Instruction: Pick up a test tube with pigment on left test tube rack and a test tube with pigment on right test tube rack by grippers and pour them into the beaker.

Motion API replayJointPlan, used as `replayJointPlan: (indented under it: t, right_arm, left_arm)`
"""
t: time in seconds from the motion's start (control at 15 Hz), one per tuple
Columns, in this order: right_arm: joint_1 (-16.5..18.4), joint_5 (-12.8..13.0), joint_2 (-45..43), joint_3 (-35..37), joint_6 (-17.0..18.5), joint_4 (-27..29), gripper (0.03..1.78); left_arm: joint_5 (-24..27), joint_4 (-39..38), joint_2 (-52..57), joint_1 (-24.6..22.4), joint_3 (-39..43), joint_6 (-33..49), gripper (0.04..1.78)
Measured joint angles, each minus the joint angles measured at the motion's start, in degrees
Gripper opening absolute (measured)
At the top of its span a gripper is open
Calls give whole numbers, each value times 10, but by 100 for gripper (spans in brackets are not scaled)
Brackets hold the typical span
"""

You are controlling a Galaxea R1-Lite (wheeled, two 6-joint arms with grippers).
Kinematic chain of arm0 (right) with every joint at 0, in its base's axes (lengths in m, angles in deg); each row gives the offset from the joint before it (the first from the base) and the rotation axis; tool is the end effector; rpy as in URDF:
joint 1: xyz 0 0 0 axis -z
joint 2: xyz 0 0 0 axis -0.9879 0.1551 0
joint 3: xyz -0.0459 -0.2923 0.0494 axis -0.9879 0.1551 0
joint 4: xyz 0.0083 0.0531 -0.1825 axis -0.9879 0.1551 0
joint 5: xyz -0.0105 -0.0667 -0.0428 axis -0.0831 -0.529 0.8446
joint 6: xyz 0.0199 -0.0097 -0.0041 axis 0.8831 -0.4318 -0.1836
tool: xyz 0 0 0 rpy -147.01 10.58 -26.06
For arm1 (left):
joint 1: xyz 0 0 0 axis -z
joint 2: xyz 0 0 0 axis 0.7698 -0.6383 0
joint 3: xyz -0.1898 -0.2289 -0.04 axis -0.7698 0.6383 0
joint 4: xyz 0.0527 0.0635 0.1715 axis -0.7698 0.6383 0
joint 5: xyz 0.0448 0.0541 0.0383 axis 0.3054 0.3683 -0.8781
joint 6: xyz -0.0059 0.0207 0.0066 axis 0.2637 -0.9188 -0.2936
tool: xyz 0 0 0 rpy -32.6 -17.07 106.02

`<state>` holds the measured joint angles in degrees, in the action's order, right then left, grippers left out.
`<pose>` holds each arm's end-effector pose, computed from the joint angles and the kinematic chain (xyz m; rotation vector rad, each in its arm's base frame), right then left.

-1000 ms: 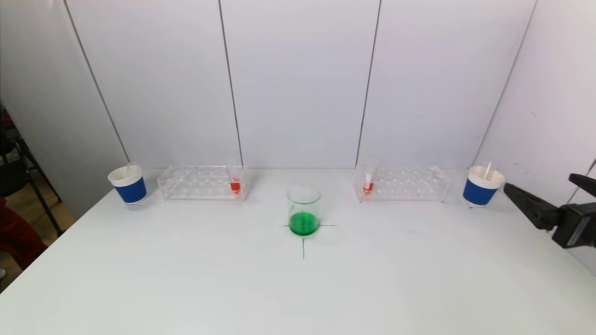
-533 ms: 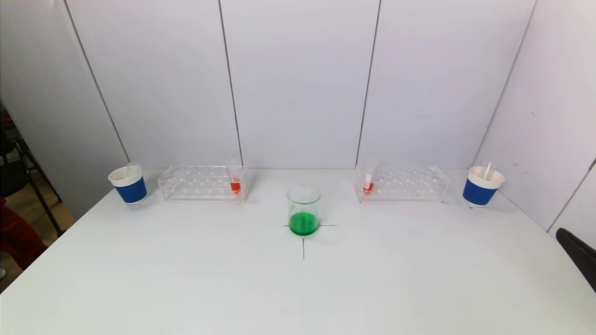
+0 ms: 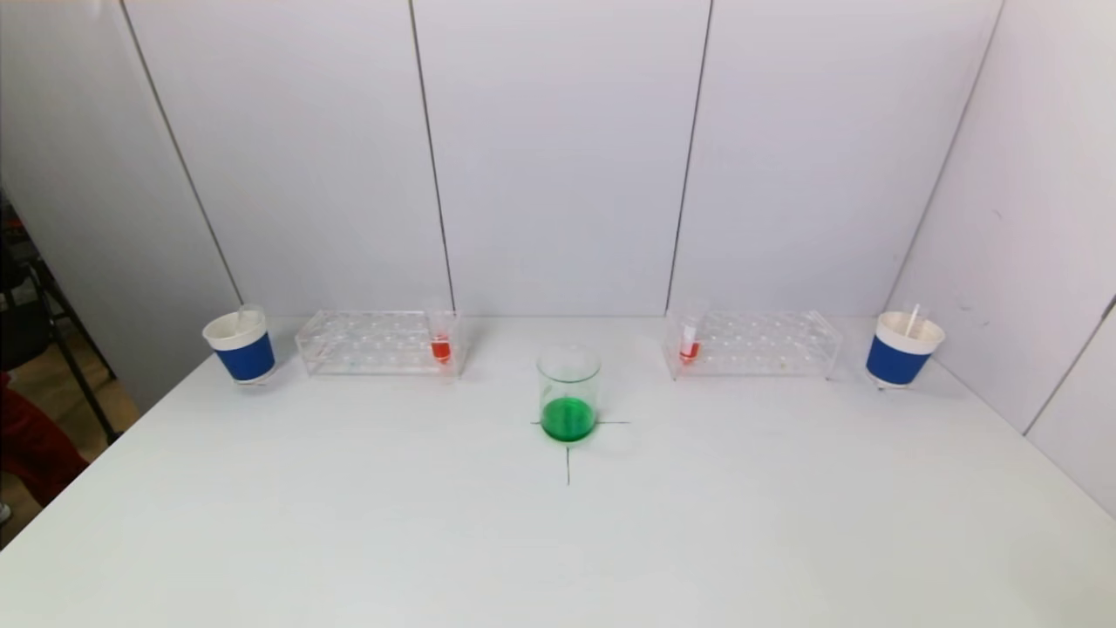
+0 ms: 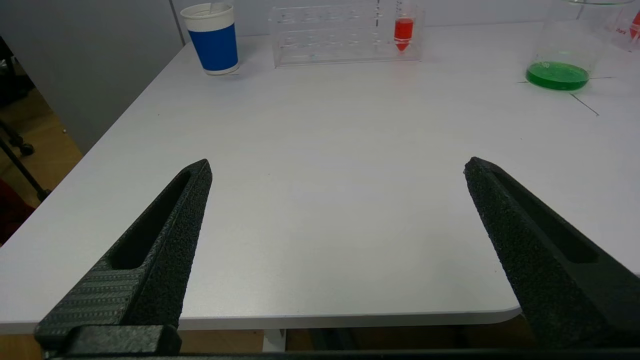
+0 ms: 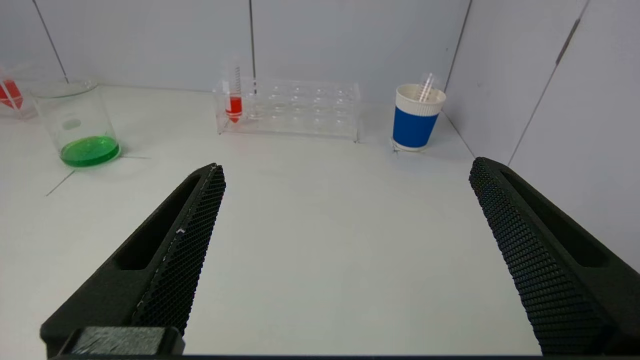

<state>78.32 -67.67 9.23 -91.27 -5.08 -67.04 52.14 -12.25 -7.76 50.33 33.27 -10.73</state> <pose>0.0065 -0.0006 0.1268 -0.0489 -0.0256 0.0078 -0.0227 0.0000 0.0754 0.0246 0.0035 0.0001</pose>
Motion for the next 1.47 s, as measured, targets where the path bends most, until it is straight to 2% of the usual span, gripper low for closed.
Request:
replayJointPlan:
  t: [0.2, 0.47, 0.73, 1.0, 1.47]
  right_arm:
    - [15, -27, -85, 26, -1, 49, 178]
    - [22, -30, -167, 37, 3, 157, 177]
    - [24, -28, -186, 38, 15, 162, 177]
    - [25, -15, -188, 38, 48, 162, 177]
    - [24, -13, -188, 38, 51, 161, 177]
  left_arm:
    - [0, 0, 0, 0, 0, 0, 176]
    - [0, 0, 0, 0, 0, 0, 176]
    - [0, 0, 0, 0, 0, 0, 176]
    - [0, 0, 0, 0, 0, 0, 176]
    - [0, 0, 0, 0, 0, 0, 176]
